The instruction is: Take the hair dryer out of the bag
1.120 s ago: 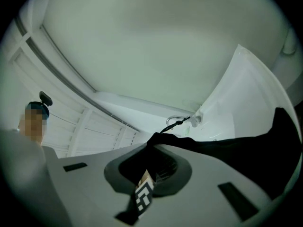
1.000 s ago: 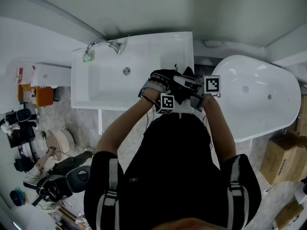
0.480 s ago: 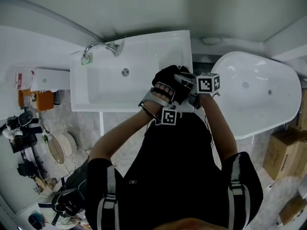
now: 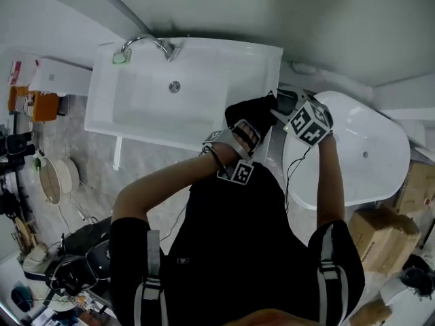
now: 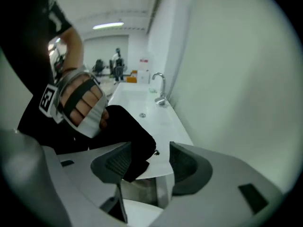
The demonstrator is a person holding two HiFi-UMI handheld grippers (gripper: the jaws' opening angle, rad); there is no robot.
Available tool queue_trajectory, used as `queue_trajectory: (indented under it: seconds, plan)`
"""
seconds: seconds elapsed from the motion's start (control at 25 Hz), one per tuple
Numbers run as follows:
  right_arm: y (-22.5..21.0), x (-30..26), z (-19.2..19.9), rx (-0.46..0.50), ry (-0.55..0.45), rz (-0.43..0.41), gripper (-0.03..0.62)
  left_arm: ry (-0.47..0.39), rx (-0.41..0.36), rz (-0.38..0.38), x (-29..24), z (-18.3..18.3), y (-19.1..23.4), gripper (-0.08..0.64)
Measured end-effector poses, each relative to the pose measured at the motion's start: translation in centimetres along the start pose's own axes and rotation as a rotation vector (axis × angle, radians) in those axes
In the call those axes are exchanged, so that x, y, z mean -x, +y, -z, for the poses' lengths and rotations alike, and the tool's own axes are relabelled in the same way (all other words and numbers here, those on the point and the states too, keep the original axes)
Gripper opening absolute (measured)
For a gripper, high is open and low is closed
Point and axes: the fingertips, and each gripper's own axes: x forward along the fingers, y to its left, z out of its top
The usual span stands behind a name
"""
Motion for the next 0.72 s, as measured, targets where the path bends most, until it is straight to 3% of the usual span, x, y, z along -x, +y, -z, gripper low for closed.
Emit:
queue_trajectory:
  seconds: [0.08,0.16,0.24,0.28,0.36,0.4,0.56,0.72]
  plan:
    - [0.7,-0.2,-1.5,0.225,-0.019,-0.034,0.307,0.005,-0.022,-0.004,-0.3,0.0,0.3,0.209]
    - [3.1,-0.6,-2.6,0.421,-0.064,-0.132,0.308,0.014,-0.024,0.0,-0.1,-0.6,0.9,0.209]
    - [5.3,-1.0,-2.8,0.542,-0.076,-0.204,0.305,0.02,-0.028,0.007,0.4,-1.4,1.3,0.209]
    - [6.0,-1.2,-3.1,0.561,-0.092,-0.226,0.282,0.022,-0.035,0.006,0.6,-1.7,1.3,0.209]
    - [6.7,-1.8,-4.3,0.552,-0.132,-0.259,0.095,0.035,-0.053,-0.004,0.7,-1.9,1.3,0.209]
    - [6.9,-2.2,-5.0,0.536,-0.144,-0.284,0.072,0.044,-0.055,-0.005,0.6,-1.9,1.2,0.209]
    - [7.4,-4.3,-7.8,0.483,-0.17,-0.393,0.066,0.065,-0.042,0.031,0.2,-1.7,0.6,0.21]
    - [7.6,-4.8,-12.1,0.377,-0.238,-0.461,0.064,0.065,-0.053,0.017,0.4,-2.2,1.3,0.209]
